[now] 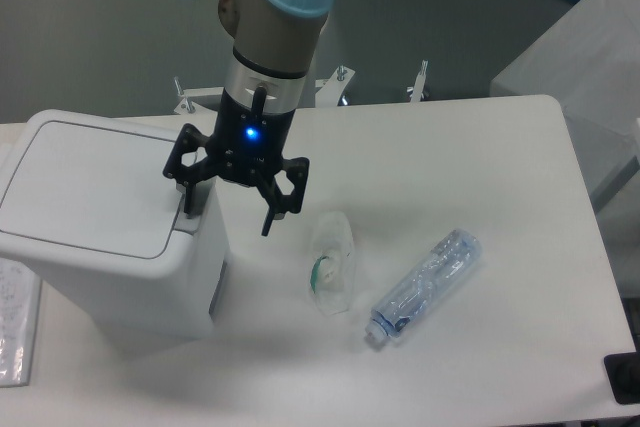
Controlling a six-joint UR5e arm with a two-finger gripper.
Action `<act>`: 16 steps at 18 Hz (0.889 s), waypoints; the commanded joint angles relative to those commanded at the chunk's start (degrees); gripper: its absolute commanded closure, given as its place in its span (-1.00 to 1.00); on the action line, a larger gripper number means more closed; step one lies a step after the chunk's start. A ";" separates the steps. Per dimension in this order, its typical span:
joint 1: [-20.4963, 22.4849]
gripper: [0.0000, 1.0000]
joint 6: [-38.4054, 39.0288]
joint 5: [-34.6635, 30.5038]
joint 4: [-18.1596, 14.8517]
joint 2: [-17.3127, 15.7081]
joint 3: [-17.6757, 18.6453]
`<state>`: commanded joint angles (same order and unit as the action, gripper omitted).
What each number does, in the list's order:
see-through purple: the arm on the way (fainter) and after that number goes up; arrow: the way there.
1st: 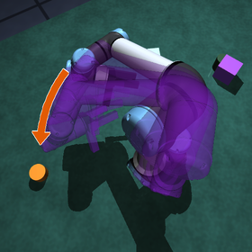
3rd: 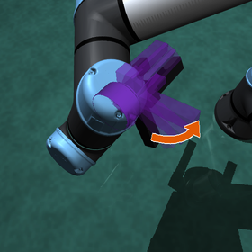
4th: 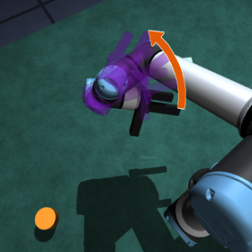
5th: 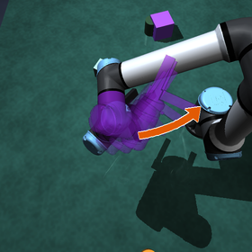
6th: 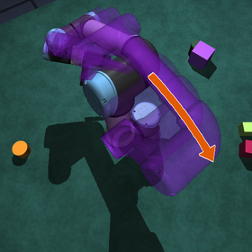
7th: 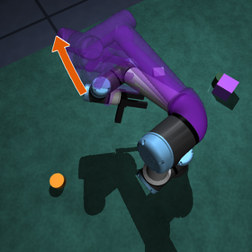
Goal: Open the trash can
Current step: 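Lower the gripper finger onto the grey tab and press it down, then hold the tab pressed while the lid springs open, then lift away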
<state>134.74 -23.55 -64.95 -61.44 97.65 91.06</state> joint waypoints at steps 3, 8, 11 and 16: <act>0.00 -1.00 0.00 0.00 0.00 0.00 0.00; 0.00 -1.00 0.00 -0.09 0.00 0.35 0.09; 0.00 -1.00 0.00 -0.09 0.00 0.44 0.00; 0.09 -1.00 0.00 0.18 -0.09 0.18 -0.53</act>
<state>134.82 -23.55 -64.78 -61.52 97.82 90.53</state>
